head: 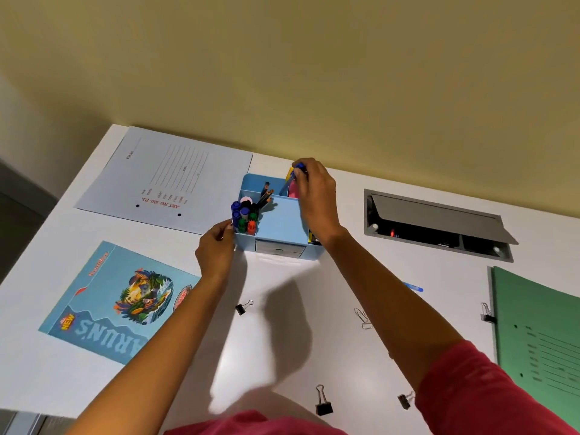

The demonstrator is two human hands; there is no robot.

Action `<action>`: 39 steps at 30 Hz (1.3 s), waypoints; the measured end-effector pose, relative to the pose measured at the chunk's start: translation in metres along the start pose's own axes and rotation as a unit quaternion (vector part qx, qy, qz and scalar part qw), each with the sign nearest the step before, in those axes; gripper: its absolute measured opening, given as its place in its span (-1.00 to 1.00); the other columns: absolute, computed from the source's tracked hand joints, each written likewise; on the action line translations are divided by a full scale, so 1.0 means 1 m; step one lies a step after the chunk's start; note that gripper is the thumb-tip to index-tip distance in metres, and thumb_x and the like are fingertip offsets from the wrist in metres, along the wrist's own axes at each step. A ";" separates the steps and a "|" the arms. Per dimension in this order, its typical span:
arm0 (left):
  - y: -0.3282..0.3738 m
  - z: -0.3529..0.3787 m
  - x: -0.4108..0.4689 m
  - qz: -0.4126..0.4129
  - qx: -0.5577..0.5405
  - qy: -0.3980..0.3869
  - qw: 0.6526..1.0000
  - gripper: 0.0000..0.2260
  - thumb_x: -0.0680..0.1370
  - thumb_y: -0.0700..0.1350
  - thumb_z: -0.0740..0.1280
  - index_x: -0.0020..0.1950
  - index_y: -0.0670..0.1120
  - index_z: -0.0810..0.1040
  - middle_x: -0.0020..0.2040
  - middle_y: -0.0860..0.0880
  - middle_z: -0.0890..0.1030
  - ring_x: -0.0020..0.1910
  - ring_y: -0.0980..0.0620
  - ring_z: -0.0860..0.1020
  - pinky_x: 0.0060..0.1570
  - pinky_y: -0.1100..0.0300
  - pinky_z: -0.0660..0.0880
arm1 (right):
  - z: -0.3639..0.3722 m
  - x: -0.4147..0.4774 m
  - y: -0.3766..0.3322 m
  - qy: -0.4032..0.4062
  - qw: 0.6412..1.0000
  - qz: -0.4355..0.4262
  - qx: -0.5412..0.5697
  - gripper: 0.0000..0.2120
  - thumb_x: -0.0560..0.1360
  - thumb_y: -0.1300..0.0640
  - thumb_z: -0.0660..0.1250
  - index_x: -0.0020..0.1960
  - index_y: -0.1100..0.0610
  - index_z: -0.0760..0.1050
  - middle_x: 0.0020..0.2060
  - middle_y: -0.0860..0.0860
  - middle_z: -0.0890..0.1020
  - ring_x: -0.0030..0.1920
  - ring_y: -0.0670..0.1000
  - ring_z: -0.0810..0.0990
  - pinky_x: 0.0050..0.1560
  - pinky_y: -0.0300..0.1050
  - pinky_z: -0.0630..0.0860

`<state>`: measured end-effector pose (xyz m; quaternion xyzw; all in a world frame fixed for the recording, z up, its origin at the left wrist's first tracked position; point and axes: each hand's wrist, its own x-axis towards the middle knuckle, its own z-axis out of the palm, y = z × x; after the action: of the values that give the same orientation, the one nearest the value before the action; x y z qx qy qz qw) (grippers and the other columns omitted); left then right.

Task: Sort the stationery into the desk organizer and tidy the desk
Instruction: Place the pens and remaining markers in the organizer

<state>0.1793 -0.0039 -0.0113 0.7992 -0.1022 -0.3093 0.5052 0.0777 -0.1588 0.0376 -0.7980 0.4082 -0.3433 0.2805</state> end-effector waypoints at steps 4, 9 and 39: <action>-0.004 -0.003 0.001 0.013 0.015 -0.007 1.000 -0.75 0.61 -0.04 0.21 0.23 -0.03 0.57 0.17 -0.08 0.63 0.14 -0.09 0.58 0.22 -0.07 0.48 | 0.010 0.000 0.011 -0.022 0.999 -0.004 -0.049 -0.77 0.61 0.26 0.15 0.20 0.25 0.50 0.06 0.17 0.59 0.03 0.09 0.55 -0.01 -0.27 0.36; -0.004 -0.001 -0.002 0.031 0.045 -0.003 0.998 -0.72 0.63 -0.04 0.16 0.25 -0.04 0.56 0.17 -0.10 0.62 0.15 -0.09 0.57 0.23 0.03 0.45 | 0.011 -0.005 0.016 -0.014 0.998 0.060 -0.023 -0.67 0.63 0.19 0.14 0.36 0.24 0.40 0.20 0.16 0.56 0.19 0.09 0.52 0.23 -0.17 0.36; -0.007 -0.004 0.000 0.036 0.041 -0.019 0.998 -0.71 0.62 -0.01 0.18 0.29 -0.06 0.52 0.21 -0.14 0.60 0.16 -0.14 0.57 0.22 -0.10 0.49 | -0.092 -0.120 0.122 -0.007 0.959 0.086 -0.269 -0.79 0.46 0.36 0.37 0.07 0.33 0.45 -0.13 0.24 0.56 -0.17 0.18 0.53 -0.21 0.02 0.57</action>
<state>0.1803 0.0022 -0.0163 0.8091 -0.1536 -0.3016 0.4804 -0.1014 -0.1352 -0.0331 -0.8081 0.5509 -0.1896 0.0866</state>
